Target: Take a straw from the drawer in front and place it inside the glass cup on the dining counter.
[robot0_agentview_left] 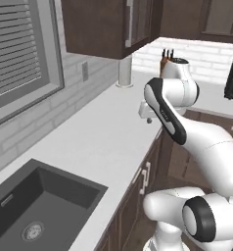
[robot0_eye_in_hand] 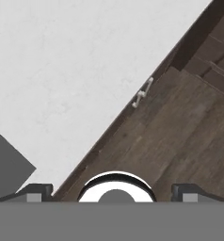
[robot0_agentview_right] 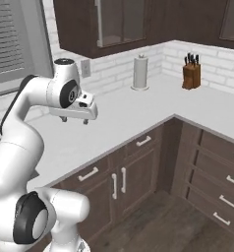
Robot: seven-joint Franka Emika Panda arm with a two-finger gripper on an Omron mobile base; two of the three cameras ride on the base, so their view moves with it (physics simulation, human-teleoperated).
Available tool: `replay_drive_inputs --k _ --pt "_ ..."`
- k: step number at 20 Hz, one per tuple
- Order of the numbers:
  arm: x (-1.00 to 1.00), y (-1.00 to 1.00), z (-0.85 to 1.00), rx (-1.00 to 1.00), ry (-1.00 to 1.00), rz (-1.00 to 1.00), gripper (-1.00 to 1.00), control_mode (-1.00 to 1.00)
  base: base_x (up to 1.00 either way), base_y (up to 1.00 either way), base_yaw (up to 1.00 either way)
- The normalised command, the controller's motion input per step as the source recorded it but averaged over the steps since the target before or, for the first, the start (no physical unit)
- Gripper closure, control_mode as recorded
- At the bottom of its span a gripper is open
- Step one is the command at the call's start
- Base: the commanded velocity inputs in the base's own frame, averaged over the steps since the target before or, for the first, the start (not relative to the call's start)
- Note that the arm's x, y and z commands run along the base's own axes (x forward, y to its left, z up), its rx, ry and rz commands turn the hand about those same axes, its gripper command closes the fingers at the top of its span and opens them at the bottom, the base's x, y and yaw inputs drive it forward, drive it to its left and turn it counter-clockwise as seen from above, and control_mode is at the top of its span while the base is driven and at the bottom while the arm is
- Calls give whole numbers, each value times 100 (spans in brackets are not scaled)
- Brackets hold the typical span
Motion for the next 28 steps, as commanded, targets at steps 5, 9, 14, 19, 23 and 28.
replay_drive_inputs --k 5,9,14,19,23,28 --pt "0 0 0 0 0 0 -100 100 0 55 -18" --pt "0 0 0 0 0 0 -100 100 26 58 -13" --pt "0 0 0 0 0 0 -100 100 18 62 -12" --pt "0 0 0 0 0 0 -100 100 21 61 -18" --pt "0 0 0 0 0 0 -100 100 23 65 -20" --pt "0 0 0 0 0 0 -100 100 29 66 -18"
